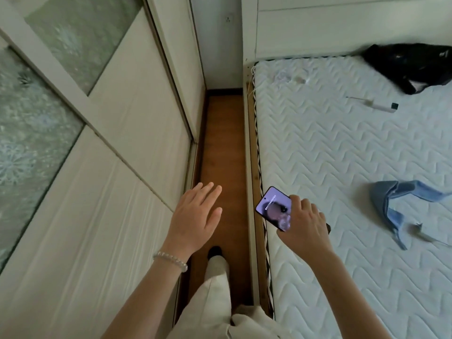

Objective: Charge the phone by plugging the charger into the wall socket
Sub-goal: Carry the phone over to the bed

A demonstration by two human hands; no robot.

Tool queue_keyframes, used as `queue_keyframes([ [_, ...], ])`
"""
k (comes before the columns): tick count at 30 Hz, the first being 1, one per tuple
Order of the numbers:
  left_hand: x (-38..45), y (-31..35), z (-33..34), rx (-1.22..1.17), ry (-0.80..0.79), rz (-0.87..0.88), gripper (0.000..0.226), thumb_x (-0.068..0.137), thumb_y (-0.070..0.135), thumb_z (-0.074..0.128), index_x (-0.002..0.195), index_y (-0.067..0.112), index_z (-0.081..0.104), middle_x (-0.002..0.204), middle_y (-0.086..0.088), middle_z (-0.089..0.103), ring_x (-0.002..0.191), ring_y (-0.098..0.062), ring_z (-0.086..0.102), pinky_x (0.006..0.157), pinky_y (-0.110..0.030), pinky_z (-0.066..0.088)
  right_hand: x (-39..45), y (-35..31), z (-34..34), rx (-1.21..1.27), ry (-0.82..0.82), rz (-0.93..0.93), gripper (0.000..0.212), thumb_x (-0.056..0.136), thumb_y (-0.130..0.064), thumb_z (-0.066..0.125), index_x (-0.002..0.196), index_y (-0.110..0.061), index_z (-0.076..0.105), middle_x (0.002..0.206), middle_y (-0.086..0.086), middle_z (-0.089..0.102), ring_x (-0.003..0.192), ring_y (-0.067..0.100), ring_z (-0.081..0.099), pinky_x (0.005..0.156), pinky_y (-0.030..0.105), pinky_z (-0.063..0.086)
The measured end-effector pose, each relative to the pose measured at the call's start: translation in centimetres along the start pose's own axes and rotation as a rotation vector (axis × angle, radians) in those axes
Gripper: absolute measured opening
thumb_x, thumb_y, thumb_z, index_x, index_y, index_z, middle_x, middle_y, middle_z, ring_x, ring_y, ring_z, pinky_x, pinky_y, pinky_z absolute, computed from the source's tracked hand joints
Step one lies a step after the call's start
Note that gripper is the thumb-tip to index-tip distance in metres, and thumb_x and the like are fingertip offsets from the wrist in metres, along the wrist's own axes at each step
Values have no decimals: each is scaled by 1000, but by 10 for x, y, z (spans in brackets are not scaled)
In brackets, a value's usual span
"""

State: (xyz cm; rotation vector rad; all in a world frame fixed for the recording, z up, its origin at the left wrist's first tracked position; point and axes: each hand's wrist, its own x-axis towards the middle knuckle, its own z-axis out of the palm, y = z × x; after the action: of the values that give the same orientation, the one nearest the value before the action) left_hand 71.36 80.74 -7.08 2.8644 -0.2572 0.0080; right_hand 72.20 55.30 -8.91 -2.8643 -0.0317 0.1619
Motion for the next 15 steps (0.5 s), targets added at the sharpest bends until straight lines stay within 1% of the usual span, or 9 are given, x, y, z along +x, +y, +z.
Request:
queue_keyframes([
  [5, 67, -25, 3, -13, 5, 28, 52, 96, 45, 25, 144, 27, 32, 150, 2, 37, 142, -19, 27, 116, -39, 23, 56, -9, 0, -23, 16, 29, 62, 70, -37, 67, 122, -14, 41, 106, 7, 54, 96, 29, 52, 82, 39, 43],
  [10, 155, -60, -5, -11, 16, 125, 50, 96, 43, 28, 144, 27, 33, 150, 2, 38, 141, -19, 28, 116, -40, 25, 129, -30, -4, -42, 59, 102, 62, 68, -32, 70, 120, -14, 42, 105, 8, 55, 97, 30, 53, 81, 40, 43],
  [15, 239, -105, -26, -23, 66, 146, 50, 96, 43, 28, 143, 25, 36, 148, 0, 41, 140, -20, 31, 115, -41, 28, 208, -58, -14, -40, 96, 126, 66, 70, -36, 70, 124, -14, 39, 110, 8, 55, 101, 30, 53, 85, 40, 44],
])
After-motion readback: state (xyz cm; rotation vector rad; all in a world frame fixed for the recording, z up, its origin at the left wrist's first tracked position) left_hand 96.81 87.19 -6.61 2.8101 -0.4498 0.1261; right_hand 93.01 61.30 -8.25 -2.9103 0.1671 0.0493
